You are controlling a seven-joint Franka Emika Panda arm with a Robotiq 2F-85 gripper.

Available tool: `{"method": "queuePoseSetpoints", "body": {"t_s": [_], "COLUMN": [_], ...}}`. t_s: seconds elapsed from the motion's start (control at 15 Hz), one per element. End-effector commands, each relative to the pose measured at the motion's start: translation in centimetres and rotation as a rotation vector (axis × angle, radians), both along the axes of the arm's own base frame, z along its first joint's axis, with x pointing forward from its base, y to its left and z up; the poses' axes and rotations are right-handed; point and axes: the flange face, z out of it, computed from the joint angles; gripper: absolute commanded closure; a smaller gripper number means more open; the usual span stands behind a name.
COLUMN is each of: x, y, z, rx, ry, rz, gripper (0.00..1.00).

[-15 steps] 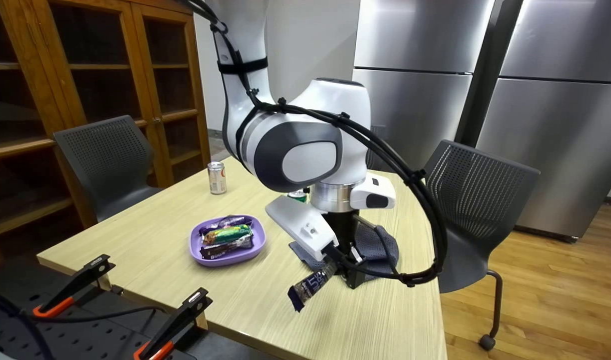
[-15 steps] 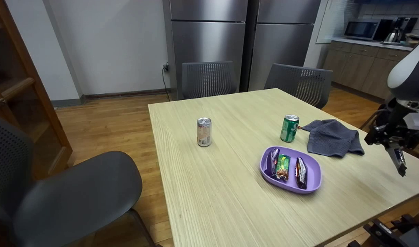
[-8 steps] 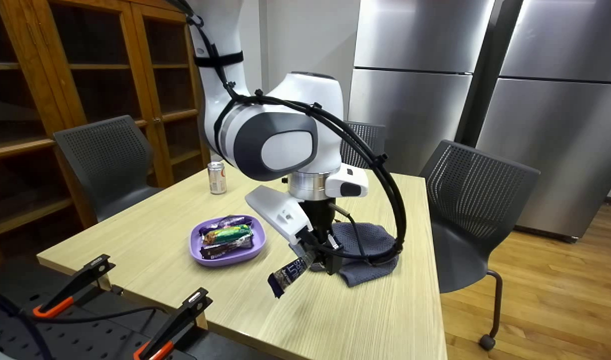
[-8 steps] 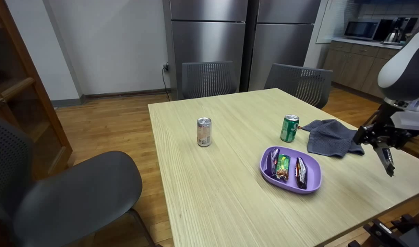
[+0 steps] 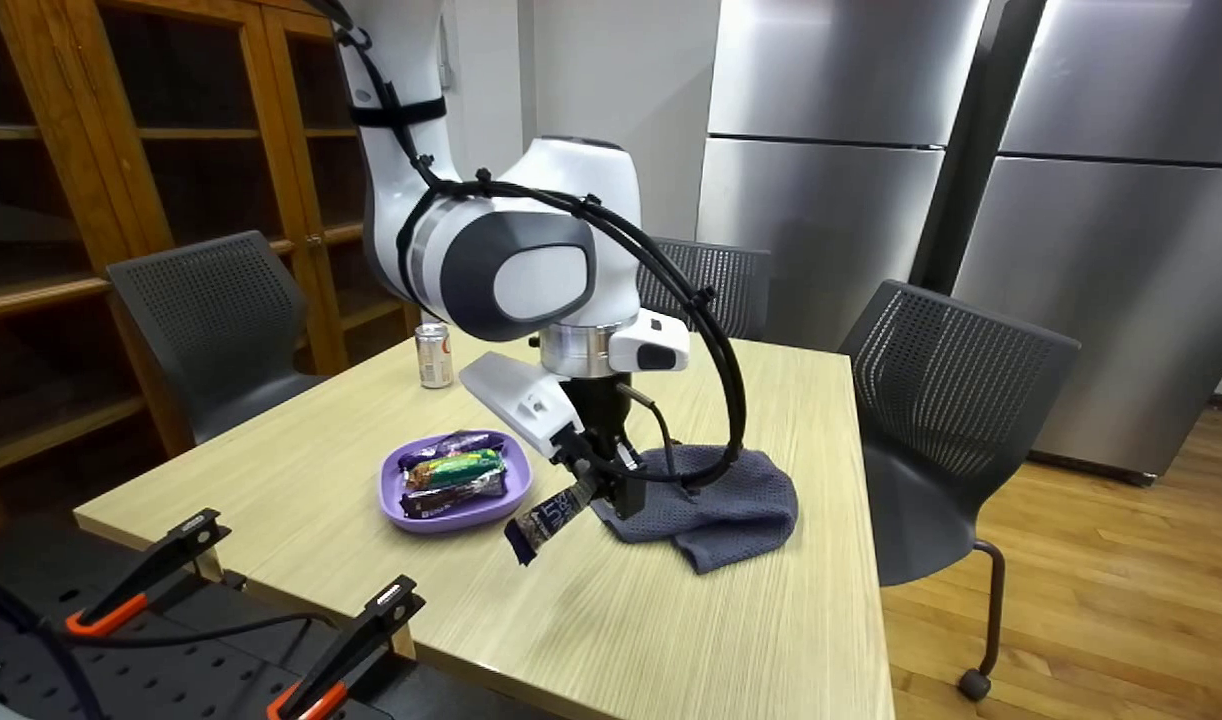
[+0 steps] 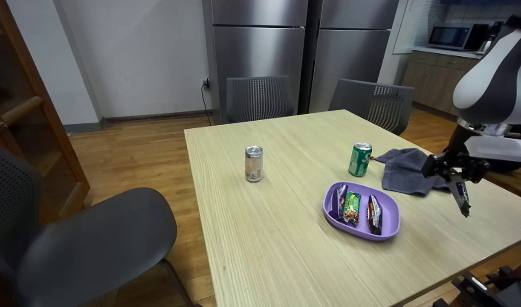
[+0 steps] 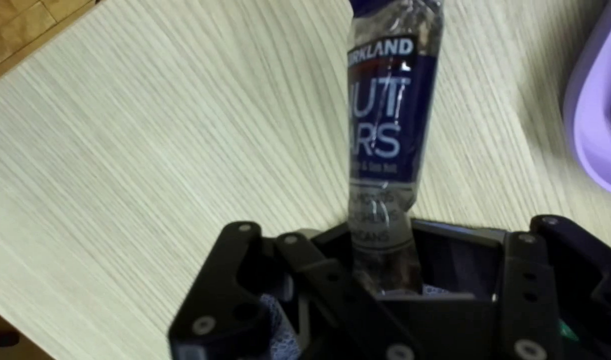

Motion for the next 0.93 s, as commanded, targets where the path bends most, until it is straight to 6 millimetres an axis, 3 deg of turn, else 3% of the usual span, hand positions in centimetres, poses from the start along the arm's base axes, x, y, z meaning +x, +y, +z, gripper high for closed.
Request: {"method": "queuePoseSetpoints", "body": {"t_s": [0.0,0.87], "x": [0.7,3.5], "y": [2.4,10.5], "z": [1.2,1.2], "rx": [0.025,0.092], "ry": [0.003,0.003], "rz": [-0.016,-0.018], "gripper": [1.0,1.0]}}
